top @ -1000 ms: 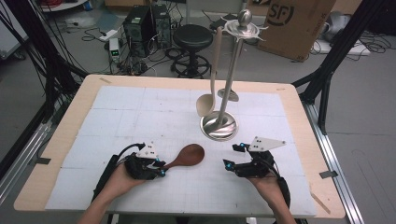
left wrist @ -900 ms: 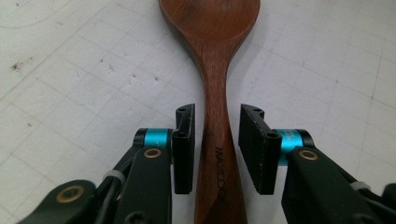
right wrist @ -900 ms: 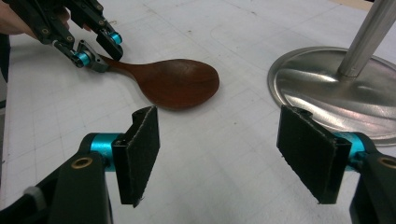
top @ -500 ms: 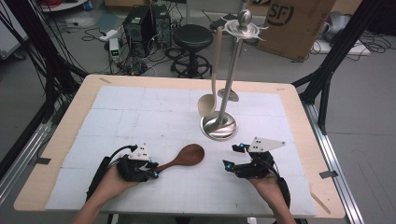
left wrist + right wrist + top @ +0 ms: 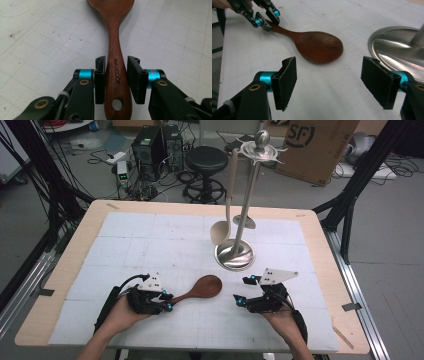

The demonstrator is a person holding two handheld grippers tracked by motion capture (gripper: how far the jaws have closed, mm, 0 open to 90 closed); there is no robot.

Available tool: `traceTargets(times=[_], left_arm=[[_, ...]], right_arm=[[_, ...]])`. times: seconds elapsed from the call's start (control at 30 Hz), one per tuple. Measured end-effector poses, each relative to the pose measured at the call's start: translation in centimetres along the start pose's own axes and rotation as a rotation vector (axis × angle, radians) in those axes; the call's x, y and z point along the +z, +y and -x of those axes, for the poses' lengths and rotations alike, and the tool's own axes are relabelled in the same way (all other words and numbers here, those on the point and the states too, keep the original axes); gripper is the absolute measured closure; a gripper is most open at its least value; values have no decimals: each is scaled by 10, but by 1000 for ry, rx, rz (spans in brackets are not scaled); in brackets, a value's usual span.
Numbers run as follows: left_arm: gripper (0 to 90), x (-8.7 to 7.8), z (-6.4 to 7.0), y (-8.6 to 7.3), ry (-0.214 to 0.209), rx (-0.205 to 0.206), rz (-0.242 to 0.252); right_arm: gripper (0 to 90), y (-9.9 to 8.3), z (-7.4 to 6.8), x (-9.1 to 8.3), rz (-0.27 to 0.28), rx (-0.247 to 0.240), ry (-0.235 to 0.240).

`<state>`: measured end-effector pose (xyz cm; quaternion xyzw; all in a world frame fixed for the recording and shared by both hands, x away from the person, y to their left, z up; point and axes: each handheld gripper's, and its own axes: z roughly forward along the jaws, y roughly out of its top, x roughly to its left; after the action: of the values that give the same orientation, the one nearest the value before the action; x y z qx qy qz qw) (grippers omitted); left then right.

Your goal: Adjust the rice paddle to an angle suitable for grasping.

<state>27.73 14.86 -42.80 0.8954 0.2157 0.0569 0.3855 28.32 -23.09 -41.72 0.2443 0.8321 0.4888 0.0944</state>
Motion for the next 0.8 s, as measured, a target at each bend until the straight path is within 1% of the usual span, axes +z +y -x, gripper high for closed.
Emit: traceTargets(times=[0.07,0.23,0.4,0.6,0.67,0.7,0.8], left_arm=[[696,1,1,2,-9,9,-5],[697,3,6,10,-38,28,4],[697,6,15,19,-76,67,2],[697,12,25,28,-113,96,7],[698,14,28,31,-124,103,10],[698,14,29,33,-127,113,5],[698,17,33,36,-139,118,10]], right_arm=[[280,1,-2,3,-4,-7,12],[273,5,-7,12,-10,-23,45],[269,10,-15,24,-13,-45,85],[265,13,-25,40,-46,-77,135],[265,14,-28,45,-52,-88,143],[265,14,-29,46,-55,-82,151],[264,15,-32,51,-63,-94,166]])
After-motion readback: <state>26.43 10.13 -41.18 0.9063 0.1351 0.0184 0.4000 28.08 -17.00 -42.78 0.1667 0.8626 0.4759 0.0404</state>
